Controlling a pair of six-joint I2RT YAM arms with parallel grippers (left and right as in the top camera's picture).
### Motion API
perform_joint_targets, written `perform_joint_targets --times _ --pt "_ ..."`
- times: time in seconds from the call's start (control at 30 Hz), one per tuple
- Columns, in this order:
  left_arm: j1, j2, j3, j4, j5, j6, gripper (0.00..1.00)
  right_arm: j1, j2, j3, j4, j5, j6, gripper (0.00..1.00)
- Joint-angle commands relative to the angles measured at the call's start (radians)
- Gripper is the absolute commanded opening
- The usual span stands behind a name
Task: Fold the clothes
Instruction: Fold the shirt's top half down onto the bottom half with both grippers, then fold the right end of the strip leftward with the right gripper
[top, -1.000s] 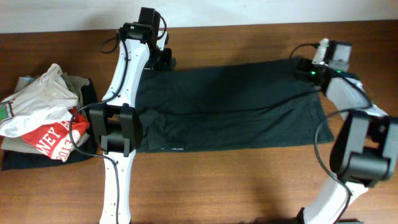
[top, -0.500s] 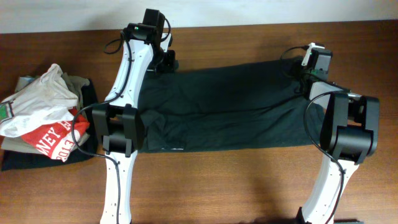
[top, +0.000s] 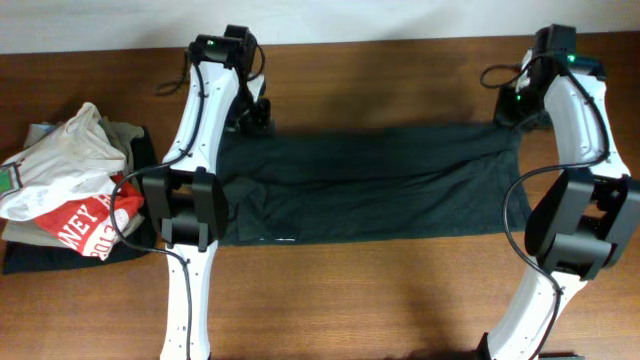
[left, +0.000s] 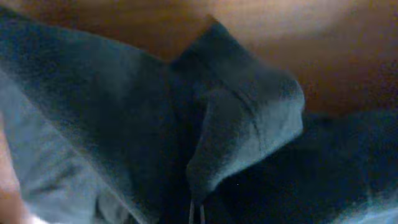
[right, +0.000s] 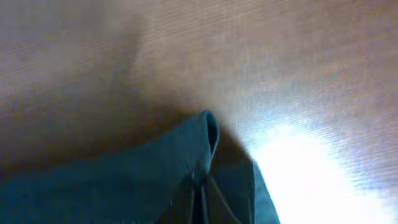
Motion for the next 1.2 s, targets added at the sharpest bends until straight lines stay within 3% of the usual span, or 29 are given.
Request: perform_joint_targets --times 0.0,0.27,0.53,0.7,0.73,0.77,0.8,0.83,1.03,1.1,1.13,1.17 --pt "0.005 -0.014 0.023 -0.074 -0.010 -0.006 0.00 -0.004 -0.012 0.012 -0.083 0.016 -0.004 0.04" --pt "0.006 -0.107 0.011 -0.109 0.072 -0.052 0.00 -0.077 -0.012 0.011 -0.266 0.086 -0.005 0.04" --pt "0.010 -0.481 -0.540 -0.107 -0.060 -0.121 0.00 -0.080 -0.012 0.003 -0.302 0.095 -0.021 0.04" --pt "0.008 -0.510 -0.799 -0.021 -0.060 -0.151 0.00 -0.080 -0.011 -0.011 -0.327 0.150 -0.038 0.04" --pt "0.008 -0.510 -0.828 -0.007 -0.060 -0.151 0.12 -0.080 -0.011 -0.011 -0.331 0.150 -0.038 0.04" --pt "0.008 -0.510 -0.881 0.021 -0.059 -0.151 0.49 -0.080 -0.011 -0.011 -0.353 0.155 -0.038 0.04" --pt "0.008 -0.510 -0.908 0.025 -0.055 -0.151 0.49 -0.082 -0.011 -0.011 -0.365 0.187 -0.038 0.04" --pt "0.008 -0.510 -0.918 0.023 -0.056 -0.150 0.51 -0.085 -0.011 -0.011 -0.376 0.215 -0.038 0.21" --pt "0.018 -0.510 -0.863 0.156 -0.060 -0.143 0.52 -0.143 -0.011 -0.013 -0.407 0.185 -0.039 0.26" --pt "0.018 -0.515 -0.827 0.189 -0.060 -0.143 0.52 -0.161 -0.011 -0.024 -0.378 0.003 -0.177 0.28" --pt "0.018 -0.518 -0.807 0.204 -0.060 -0.143 0.52 -0.167 -0.011 -0.051 -0.346 -0.069 -0.244 0.34" --pt "0.018 -0.525 -0.785 0.220 -0.060 -0.143 0.52 -0.167 -0.011 -0.086 -0.318 -0.076 -0.269 0.47"
